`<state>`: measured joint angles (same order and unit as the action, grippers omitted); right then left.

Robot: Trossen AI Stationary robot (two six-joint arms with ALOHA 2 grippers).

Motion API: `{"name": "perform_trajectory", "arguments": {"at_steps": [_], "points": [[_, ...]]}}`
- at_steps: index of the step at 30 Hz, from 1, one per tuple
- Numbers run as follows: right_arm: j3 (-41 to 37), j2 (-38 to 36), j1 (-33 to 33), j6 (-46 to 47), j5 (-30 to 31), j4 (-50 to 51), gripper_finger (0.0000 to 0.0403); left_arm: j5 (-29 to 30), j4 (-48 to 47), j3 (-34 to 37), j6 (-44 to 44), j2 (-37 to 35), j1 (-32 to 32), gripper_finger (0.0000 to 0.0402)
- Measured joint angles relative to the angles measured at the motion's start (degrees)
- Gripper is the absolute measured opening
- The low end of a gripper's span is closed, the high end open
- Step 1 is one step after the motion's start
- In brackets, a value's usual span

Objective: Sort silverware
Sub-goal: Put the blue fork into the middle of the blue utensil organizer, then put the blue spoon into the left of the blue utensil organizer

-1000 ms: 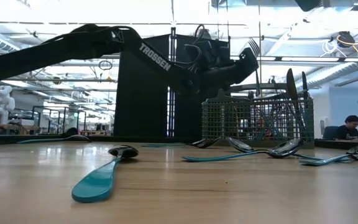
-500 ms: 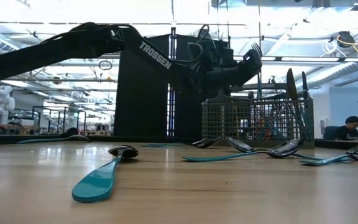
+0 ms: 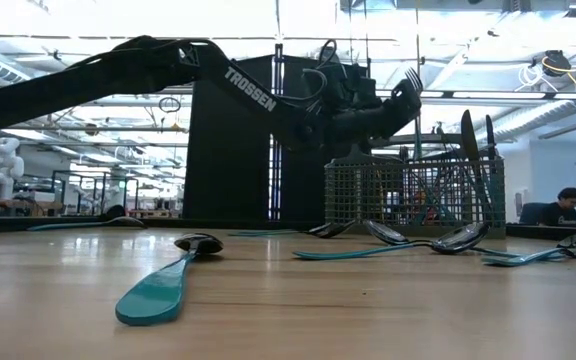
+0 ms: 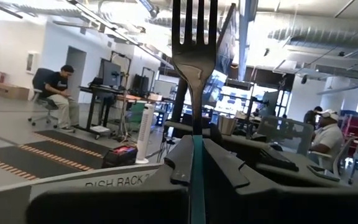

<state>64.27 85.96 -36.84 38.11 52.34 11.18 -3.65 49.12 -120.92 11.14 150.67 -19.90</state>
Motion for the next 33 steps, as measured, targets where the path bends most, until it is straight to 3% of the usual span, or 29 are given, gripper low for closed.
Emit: {"name": "perform_trajectory", "arguments": {"at_steps": [10,17,23,27,33], "points": [[0.0,0.1,0.0,-1.2,0.0,-0.4,0.0068,-0.8,-0.4,0.0,0.6,0.0,0.0,0.0101],[0.0,0.1,0.0,-1.3,0.0,-0.9,0.0068,-1.1,0.5,0.1,0.6,-0.5,-0.1,0.0112],[0.0,-0.1,0.0,-1.3,-0.1,-1.6,0.0068,-12.5,-0.6,0.1,3.4,-3.8,-1.1,0.0112],[0.0,-2.3,0.0,-5.1,-0.2,-1.4,0.0068,-19.8,-8.4,0.0,4.8,-7.1,-2.0,0.0111],[0.0,-9.1,1.0,-15.6,1.6,-1.1,0.0068,-22.1,-29.4,0.1,-3.9,-13.6,-3.7,0.0111]]}}
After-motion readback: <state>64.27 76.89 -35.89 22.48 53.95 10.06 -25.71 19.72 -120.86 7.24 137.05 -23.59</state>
